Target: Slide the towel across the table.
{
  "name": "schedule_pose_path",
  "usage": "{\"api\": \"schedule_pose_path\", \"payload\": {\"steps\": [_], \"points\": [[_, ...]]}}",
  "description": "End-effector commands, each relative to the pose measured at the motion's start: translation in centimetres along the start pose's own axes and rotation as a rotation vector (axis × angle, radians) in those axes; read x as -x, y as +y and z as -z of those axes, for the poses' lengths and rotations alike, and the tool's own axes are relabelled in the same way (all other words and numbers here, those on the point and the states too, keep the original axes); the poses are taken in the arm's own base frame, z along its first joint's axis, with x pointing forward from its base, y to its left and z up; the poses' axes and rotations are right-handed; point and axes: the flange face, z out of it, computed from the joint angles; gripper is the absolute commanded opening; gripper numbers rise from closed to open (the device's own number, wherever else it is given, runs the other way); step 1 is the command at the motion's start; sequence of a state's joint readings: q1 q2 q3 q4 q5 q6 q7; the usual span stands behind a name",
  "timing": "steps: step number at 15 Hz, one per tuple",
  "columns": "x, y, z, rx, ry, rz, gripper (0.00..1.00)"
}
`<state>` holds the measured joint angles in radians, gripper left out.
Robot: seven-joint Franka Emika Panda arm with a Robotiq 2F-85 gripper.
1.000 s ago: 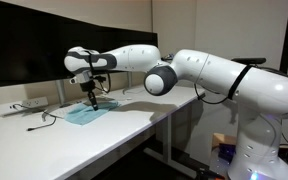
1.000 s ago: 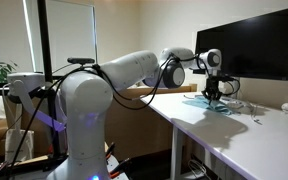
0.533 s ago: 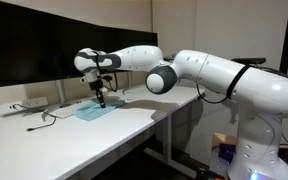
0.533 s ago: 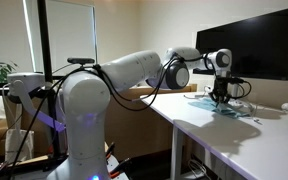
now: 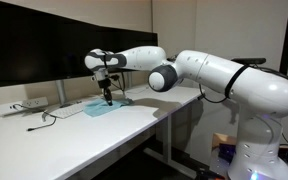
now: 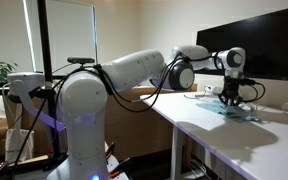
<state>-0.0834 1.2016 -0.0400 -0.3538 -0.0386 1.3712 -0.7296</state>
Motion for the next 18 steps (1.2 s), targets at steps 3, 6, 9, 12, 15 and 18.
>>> {"api": "schedule_pose_path", "payload": {"steps": [3, 6, 9, 12, 15, 18], "points": [[4.7, 4.9, -1.6, -0.053, 0.000, -0.127, 0.08], [7.4, 7.4, -1.7, -0.055, 0.004, -0.174, 0.08], [9.9, 9.6, -2.0, -0.054, 0.008, -0.212, 0.08], [11.8, 11.0, -2.3, -0.068, 0.013, -0.263, 0.08], [12.7, 11.5, -2.3, -0.077, 0.011, -0.328, 0.08], [13.7, 12.1, -2.4, -0.083, 0.002, -0.408, 0.08]]}}
